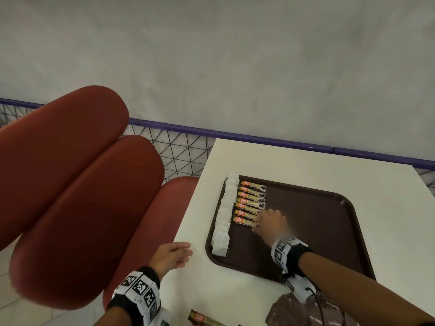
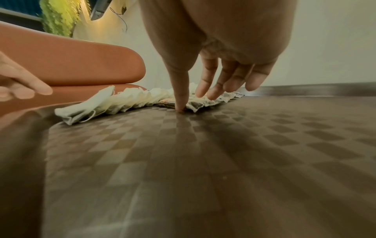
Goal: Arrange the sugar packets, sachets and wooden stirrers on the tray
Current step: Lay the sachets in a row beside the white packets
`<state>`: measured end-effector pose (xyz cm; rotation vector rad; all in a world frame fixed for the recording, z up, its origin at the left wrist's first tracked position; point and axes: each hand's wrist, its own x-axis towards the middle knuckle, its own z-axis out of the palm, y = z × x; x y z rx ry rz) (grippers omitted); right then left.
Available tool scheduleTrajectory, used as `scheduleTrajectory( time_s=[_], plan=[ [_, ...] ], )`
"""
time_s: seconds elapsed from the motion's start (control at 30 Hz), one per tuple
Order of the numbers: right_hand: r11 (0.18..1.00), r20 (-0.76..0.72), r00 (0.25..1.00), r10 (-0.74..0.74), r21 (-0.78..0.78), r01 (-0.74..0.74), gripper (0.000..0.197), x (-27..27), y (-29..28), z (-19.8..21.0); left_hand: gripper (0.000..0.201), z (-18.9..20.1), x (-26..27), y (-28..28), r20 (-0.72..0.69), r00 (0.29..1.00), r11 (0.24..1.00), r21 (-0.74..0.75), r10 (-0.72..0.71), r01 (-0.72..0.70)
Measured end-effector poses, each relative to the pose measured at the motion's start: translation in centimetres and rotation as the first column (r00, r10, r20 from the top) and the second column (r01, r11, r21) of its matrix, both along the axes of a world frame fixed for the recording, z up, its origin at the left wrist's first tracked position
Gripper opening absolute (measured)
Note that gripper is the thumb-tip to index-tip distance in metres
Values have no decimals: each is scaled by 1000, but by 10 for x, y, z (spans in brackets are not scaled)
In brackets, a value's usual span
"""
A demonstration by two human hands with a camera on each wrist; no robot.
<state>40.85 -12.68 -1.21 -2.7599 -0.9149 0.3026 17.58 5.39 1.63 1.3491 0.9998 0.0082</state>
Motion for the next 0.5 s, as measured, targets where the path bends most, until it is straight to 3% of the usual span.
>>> scheduleTrajectory(
  time_s=[0.13,0.23,0.37,0.5],
  plan=[
    [999,18,999,42,-13,-42,29,-4,0,6,15,7,0,-2,-32,994,994,32,-100,101],
    [996,25,997,73,40,-74,27,-14,-3,17,15,11,-4,-7,-90,960,961,55,-266,271],
    [955,-15,956,292,63,-291,26,-46,-17,33,19,13,-18,-14,-195,817,823,72,-543,564],
    [796,-91,793,603,6,-605,27,-91,-40,39,38,10,-33,-28,-302,652,638,156,-696,754]
  ],
)
